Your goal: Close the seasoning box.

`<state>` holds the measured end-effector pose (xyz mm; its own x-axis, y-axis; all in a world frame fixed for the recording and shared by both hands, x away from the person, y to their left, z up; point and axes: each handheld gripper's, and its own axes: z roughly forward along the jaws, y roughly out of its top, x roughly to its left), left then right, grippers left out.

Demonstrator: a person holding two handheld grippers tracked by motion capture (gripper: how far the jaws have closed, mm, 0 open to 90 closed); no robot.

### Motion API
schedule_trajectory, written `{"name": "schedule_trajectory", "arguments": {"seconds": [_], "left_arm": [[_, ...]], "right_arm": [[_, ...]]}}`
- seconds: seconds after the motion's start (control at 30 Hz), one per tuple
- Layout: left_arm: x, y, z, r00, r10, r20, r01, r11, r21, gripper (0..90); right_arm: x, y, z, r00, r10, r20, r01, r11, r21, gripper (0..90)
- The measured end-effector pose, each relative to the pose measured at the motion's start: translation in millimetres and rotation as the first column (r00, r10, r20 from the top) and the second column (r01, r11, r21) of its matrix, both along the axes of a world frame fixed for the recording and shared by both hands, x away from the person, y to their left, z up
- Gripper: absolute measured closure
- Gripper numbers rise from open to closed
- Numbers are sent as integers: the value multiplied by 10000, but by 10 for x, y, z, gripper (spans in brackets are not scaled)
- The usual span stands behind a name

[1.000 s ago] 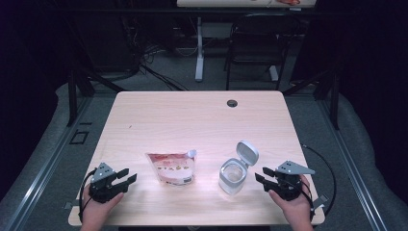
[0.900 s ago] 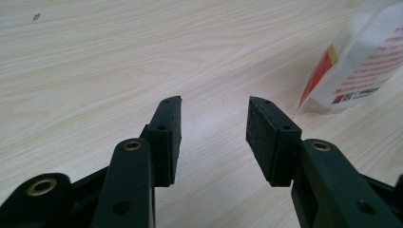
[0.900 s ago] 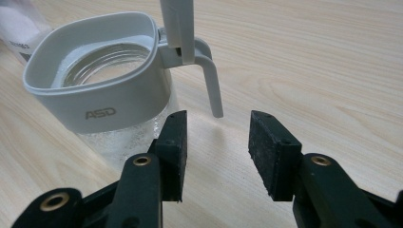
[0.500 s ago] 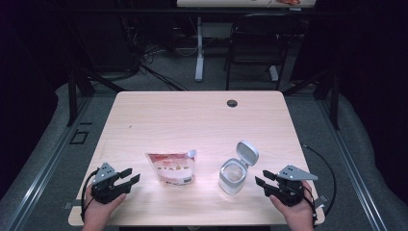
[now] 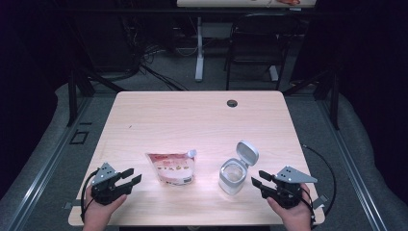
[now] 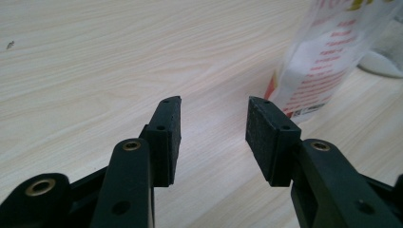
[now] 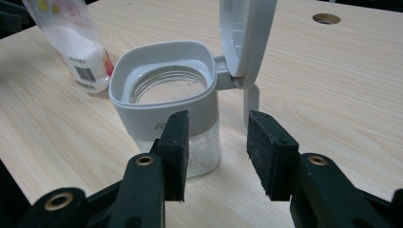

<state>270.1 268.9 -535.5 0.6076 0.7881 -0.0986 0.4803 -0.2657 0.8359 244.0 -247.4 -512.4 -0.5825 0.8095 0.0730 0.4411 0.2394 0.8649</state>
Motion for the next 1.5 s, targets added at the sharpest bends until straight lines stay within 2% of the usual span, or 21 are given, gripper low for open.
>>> {"name": "schedule_trajectory", "arguments": {"seconds": [0.27, 0.4, 0.53, 0.77, 0.93, 1.17, 1.23, 1.37, 1.43, 1.5], "left_arm": [[-81, -60, 128, 9994, -215, 267, 220, 9996, -195, 558], [-100, -102, 184, 9989, -312, 357, 316, 9994, -109, 558], [-101, -149, 222, 9986, -463, 260, 459, 9989, 132, 534], [-69, -245, 384, 9952, -808, 561, 798, 9966, 196, 525], [-25, -332, 482, 9939, -949, 553, 933, 9951, 316, 518], [58, -448, 612, 9904, -1194, 697, 1200, 9928, -37, 524], [72, -488, 653, 9893, -1298, 669, 1312, 9912, -181, 532], [108, -563, 715, 9876, -1460, 584, 1467, 9892, -65, 542], [139, -586, 746, 9892, -1416, 386, 1413, 9899, 90, 549], [167, -604, 786, 9913, -1310, 157, 1309, 9914, 66, 549]], "right_arm": [[-21, 48, 22, 9996, 80, 260, -80, 10000, 2, 610], [-8, 54, 4, 9997, 103, 240, -103, 9999, 12, 611], [-4, 60, -13, 9998, 66, 192, -67, 10000, 43, 606], [-15, 51, 3, 9997, -50, 220, 48, 9999, 96, 604], [-6, 30, -3, 9999, -52, 158, 50, 9999, 101, 601], [-1, 16, -3, 9998, -65, 179, 62, 9998, 174, 598], [-2, 24, -2, 9998, -78, 188, 73, 9996, 255, 598], [3, 28, 8, 9998, -32, 220, 28, 9999, 166, 595], [2, 35, 14, 9998, -31, 217, 25, 9997, 235, 593], [1, 34, 23, 9997, -22, 253, 16, 9997, 231, 592]]}}
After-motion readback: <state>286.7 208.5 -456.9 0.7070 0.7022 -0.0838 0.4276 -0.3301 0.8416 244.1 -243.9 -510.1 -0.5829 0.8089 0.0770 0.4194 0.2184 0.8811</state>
